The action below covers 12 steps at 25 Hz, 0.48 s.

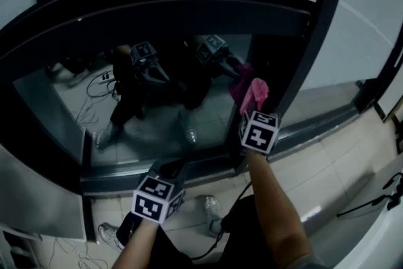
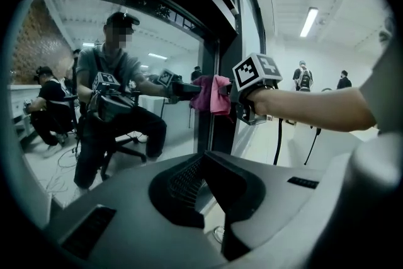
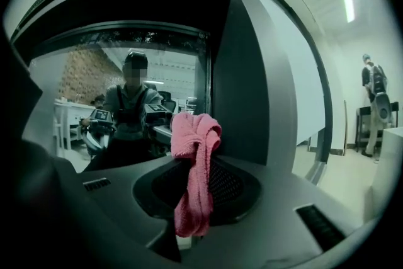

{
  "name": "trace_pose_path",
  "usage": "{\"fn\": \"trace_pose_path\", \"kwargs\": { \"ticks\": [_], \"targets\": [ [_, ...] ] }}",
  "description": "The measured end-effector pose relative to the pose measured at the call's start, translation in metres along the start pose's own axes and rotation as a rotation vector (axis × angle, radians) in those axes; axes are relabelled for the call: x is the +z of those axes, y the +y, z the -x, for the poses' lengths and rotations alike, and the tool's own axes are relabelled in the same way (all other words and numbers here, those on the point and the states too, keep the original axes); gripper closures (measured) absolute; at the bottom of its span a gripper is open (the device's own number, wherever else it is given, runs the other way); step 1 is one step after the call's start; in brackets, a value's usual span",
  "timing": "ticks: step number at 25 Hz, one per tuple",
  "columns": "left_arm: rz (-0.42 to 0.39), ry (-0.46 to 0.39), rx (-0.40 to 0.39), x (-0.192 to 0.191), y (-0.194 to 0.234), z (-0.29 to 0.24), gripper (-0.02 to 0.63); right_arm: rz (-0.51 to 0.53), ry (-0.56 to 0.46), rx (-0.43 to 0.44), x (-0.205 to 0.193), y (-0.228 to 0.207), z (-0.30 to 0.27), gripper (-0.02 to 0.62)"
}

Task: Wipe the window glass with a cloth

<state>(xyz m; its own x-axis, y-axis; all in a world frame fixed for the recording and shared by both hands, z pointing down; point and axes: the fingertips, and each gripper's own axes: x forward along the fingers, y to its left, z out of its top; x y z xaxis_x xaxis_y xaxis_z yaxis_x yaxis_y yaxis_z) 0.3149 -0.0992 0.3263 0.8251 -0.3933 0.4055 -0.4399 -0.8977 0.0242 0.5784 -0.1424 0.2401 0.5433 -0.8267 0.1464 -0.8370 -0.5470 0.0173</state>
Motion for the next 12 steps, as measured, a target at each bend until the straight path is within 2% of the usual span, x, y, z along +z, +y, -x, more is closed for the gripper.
{"fn": "trace_pose_path", "kwargs": {
  "ticks": [5, 12],
  "targets": [
    [0.03, 0.008, 0.001, -0.019, 0.009, 0.002, 0.604, 0.017, -0.01, 0.03, -0.019, 0.012, -0.002, 0.532],
    [0.058, 0.001, 0.016, -0.03, 0.018, 0.013, 0.604, 0.085, -0.044, 0.158, -0.019, 0.064, 0.013, 0.532]
  ]
}}
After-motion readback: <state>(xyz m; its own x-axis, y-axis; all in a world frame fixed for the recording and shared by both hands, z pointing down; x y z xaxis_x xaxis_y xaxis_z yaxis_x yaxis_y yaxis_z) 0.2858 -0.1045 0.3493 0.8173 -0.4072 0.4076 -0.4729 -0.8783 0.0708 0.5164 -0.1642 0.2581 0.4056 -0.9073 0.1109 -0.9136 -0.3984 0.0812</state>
